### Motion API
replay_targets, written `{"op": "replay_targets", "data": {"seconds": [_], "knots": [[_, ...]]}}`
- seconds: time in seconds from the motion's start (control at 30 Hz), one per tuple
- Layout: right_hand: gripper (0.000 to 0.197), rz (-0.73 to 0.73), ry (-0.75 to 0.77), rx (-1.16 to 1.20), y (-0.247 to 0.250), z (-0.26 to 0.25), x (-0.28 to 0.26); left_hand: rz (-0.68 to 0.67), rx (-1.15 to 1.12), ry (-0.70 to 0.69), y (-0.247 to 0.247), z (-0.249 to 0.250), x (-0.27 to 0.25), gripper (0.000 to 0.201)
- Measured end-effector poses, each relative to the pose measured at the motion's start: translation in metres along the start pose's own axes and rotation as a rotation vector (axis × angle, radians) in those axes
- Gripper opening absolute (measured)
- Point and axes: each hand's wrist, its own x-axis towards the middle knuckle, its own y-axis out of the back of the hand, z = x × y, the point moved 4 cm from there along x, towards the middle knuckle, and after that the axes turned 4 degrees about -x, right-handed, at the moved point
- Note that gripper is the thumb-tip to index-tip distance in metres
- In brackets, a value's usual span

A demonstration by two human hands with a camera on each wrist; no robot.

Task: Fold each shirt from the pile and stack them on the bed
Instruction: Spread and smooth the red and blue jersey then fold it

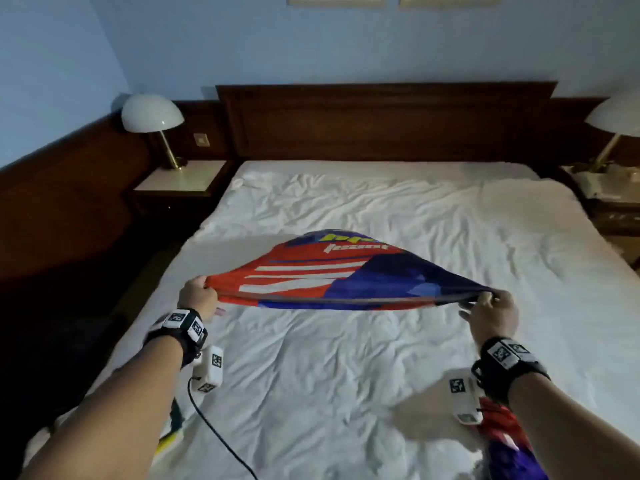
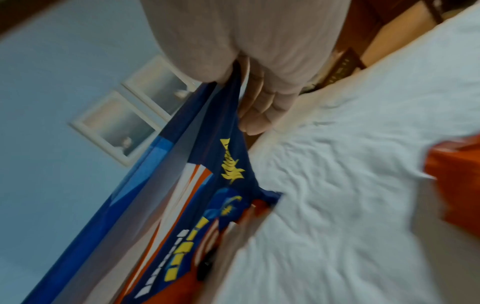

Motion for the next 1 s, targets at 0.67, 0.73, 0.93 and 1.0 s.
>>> {"op": "replay_targets", "data": {"seconds": [0.67,0.73,0.93,1.0], "knots": [[0.050,-0.168,-0.259,-0.660,0.138,0.366,-0.244,-0.193,0.389,0.374,-0.004,-0.404,-0.208,0.043],[0.053,-0.188,-0.251,-0.668,0.141,0.368,-0.254,-0.174,0.320,0.410,-0.002,-0.418,-0.214,0.047],[0.043,-0.219,-0.336,-0.688,0.144,0.405,-0.242,-0.199,0.290,0.429,-0.010,-0.445,-0.210,0.046],[0.036,-0.257,-0.367,-0.637,0.140,0.412,-0.241,-0.237,0.305,0.438,-0.016,-0.445,-0.210,0.030]]}}
